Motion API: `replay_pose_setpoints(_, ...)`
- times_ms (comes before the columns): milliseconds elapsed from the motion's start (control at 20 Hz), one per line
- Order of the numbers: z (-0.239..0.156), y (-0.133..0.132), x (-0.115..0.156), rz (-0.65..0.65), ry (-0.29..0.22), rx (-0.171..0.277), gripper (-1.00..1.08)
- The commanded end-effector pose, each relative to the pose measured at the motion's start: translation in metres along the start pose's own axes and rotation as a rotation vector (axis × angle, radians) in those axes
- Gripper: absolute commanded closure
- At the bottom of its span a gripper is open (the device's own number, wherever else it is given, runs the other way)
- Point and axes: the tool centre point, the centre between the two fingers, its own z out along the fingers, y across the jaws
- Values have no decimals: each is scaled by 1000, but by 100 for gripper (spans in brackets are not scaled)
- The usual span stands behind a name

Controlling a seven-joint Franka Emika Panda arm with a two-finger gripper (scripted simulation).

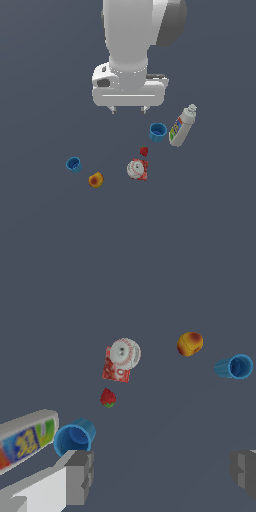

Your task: Pick up a designated object from a clutter of objects.

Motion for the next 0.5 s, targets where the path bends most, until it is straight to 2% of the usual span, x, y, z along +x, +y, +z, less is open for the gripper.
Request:
replay_pose_setpoints(0,0,0,0,0,0,0,-92)
replay_pose_setpoints(450,7,-27,-4,-40,-12,-18,-92)
